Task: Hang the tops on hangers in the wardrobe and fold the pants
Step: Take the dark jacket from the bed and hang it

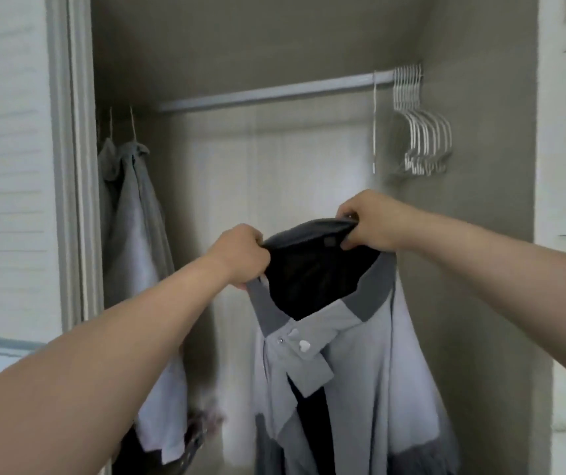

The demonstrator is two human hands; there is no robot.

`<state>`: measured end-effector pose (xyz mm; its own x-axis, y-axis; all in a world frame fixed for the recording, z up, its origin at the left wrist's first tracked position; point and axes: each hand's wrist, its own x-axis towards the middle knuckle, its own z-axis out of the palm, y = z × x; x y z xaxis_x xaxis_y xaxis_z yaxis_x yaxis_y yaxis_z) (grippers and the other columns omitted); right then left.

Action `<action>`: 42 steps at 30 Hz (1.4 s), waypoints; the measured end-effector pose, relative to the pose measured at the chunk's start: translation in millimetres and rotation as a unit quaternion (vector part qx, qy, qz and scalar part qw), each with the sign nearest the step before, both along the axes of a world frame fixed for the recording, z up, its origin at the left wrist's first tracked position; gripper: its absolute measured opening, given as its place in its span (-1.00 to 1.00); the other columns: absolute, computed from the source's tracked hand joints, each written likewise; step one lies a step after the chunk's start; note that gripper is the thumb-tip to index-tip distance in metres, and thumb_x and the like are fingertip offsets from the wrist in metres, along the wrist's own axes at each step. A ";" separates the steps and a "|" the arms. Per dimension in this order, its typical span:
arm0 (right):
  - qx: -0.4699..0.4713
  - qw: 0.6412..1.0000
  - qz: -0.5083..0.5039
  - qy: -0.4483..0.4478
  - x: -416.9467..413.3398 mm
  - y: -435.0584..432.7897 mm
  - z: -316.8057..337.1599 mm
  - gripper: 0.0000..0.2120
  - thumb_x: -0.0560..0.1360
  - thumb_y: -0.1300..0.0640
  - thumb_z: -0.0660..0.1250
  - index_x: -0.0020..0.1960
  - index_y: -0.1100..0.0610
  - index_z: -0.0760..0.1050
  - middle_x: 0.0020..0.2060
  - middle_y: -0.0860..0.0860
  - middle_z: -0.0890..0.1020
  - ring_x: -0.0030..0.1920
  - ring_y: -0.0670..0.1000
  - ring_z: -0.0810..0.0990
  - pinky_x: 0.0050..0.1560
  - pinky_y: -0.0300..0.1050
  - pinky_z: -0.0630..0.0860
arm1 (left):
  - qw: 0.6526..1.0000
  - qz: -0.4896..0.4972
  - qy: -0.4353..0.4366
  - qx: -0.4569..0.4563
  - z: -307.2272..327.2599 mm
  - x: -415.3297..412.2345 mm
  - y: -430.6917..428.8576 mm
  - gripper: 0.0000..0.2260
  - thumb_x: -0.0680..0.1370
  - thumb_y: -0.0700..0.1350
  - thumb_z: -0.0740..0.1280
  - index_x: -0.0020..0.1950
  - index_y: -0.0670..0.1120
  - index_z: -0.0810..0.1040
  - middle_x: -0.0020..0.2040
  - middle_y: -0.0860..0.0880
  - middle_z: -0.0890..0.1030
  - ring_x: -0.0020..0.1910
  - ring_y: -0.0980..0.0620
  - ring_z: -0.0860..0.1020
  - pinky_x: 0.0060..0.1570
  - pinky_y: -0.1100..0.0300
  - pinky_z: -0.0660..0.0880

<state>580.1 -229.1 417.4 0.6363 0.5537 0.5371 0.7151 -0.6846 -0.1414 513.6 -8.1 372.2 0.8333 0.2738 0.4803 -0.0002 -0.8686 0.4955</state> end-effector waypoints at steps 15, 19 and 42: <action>0.181 0.965 -0.188 -0.013 65.2 -2.9 93.5 -0.82 0.51 0.37 0.37 -0.25 0.20 0.53 -0.22 0.24 0.57 -0.41 0.32 0.64 -0.63 -0.08 0.51 | 0.986 -0.161 -0.029 -0.040 123.0 68.9 79.5 -0.85 0.63 -0.10 0.37 -0.02 -0.19 0.60 -0.32 -0.11 0.51 -0.50 0.05 0.52 -0.48 0.19 0.55; 0.152 0.975 -0.160 0.006 72.0 4.3 103.8 -0.93 0.51 0.26 0.45 -0.08 0.25 0.58 -0.17 0.26 0.62 -0.41 0.26 0.68 -0.56 -0.03 0.57 | 0.977 -0.142 -0.129 -0.094 144.8 83.8 68.1 -0.73 0.67 -0.03 0.29 -0.14 -0.16 0.53 -0.49 -0.07 0.34 -0.61 0.02 0.32 -0.60 0.28 0.35; 0.016 0.894 -0.418 -0.160 121.3 32.6 155.9 -0.57 0.55 0.29 0.25 0.41 0.17 0.46 0.37 0.11 0.54 0.32 0.18 0.55 0.15 -0.01 0.49 | 0.989 0.034 -0.142 0.028 165.9 97.9 40.6 -0.73 0.57 -0.20 0.22 -0.30 -0.25 0.53 -0.43 -0.23 0.57 -0.44 -0.23 0.63 -0.42 -0.10 0.65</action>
<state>701.4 -196.4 573.4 0.6320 -0.0627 0.7724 -0.0372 -0.9980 -0.0506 611.5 32.4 538.1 0.6438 0.2909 0.7077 -0.0729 -0.8974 0.4351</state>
